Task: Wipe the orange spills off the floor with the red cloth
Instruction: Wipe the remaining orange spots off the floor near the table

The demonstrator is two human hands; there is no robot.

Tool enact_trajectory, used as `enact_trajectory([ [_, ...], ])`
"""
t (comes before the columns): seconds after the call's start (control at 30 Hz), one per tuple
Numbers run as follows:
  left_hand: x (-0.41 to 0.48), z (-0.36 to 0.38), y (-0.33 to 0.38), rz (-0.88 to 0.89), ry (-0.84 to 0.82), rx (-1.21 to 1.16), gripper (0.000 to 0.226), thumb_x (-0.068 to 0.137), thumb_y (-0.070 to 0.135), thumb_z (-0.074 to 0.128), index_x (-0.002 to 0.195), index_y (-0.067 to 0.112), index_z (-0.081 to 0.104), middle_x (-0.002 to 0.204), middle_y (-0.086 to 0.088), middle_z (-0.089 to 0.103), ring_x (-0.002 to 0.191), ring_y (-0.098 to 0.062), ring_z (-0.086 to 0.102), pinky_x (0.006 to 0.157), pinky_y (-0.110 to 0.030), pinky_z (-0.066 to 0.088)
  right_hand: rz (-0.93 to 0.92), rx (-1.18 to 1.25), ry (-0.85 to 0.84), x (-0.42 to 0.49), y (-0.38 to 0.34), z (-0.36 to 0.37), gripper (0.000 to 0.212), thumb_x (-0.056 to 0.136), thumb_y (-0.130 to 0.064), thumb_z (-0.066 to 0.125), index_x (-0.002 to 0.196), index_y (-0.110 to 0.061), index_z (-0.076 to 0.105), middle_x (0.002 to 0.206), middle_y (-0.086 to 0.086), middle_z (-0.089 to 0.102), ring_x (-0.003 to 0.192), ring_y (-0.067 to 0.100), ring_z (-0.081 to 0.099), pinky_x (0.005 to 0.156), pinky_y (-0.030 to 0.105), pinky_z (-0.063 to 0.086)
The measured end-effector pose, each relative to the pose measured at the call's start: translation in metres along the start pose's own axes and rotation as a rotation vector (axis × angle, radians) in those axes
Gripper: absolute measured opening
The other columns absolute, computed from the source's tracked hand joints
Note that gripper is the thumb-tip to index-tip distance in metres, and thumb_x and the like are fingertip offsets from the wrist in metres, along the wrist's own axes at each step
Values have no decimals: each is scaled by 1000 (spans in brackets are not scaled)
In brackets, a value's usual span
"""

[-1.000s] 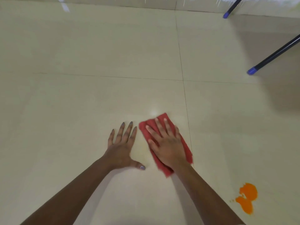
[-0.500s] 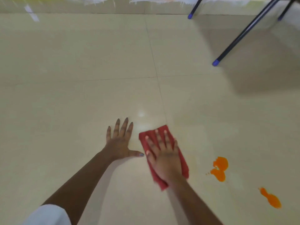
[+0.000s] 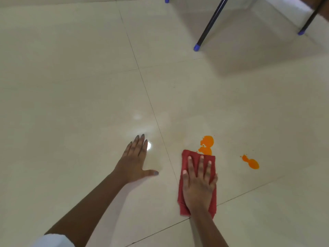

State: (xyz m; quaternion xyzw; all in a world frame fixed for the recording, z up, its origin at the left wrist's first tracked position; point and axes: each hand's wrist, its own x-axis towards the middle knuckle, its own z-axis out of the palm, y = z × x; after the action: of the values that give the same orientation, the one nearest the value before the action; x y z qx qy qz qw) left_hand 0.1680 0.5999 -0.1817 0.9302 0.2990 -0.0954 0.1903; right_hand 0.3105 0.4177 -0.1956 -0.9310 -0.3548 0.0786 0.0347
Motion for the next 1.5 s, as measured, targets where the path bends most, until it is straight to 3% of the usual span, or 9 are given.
enact_trajectory([
  [0.17,9,-3,20,137,-15,33,123,62,91,29,143,10,-16,151,-5,-25,134,-13,-32,110,-32,-19,-329,-49,-56,-33,-6,-2,54,90,-51,31,143,-39,29,153,4,28,140,32,22,105,57,17],
  [0.53,59,6,53,109,-51,106,131,50,96,21,142,11,-20,148,-6,-33,133,-21,-35,110,-40,-18,77,38,11,26,46,-6,60,93,-51,23,148,-28,22,154,14,23,141,36,20,108,59,21],
  [0.77,63,11,54,85,-21,130,129,47,98,10,138,13,-26,147,-3,-35,133,-18,-35,109,-39,-19,184,147,-107,148,23,-31,54,96,-54,16,147,-41,2,158,11,-7,143,33,-11,113,56,-2],
  [0.93,58,10,54,84,-12,66,135,53,95,32,144,7,-14,151,-5,-24,137,-14,-28,110,-34,-19,-334,16,-26,60,14,-9,52,93,-49,29,144,-39,26,155,8,23,142,34,17,111,57,19],
  [1.03,62,8,59,65,-14,67,134,51,95,28,143,7,-17,151,-4,-27,136,-15,-30,112,-38,-15,-175,-1,28,66,81,-20,53,90,-46,31,142,-34,35,150,11,33,138,35,28,105,59,30],
  [1.13,64,8,60,55,-39,76,134,51,94,29,141,7,-20,150,-5,-29,135,-16,-31,113,-40,-13,53,12,17,148,84,-31,53,96,-47,24,147,-37,16,157,9,14,144,33,9,111,58,14],
  [1.23,60,8,58,50,-51,57,135,49,95,28,140,8,-22,149,-5,-30,135,-15,-32,112,-38,-17,-103,9,-86,163,24,-23,55,96,-46,20,147,-38,2,159,4,-2,144,30,-7,114,55,1],
  [1.33,56,4,55,3,-47,35,139,41,99,20,138,10,-27,145,-3,-37,131,-14,-38,106,-33,-26,-437,-15,-34,85,15,-9,55,93,-46,24,146,-36,19,157,6,16,144,32,9,113,56,12],
  [1.5,57,-2,46,-78,-49,33,143,36,102,12,142,11,-20,146,-3,-36,131,-16,-39,110,-42,-18,-119,-27,69,135,93,-29,52,93,-44,29,144,-35,28,153,9,27,141,33,22,109,58,23],
])
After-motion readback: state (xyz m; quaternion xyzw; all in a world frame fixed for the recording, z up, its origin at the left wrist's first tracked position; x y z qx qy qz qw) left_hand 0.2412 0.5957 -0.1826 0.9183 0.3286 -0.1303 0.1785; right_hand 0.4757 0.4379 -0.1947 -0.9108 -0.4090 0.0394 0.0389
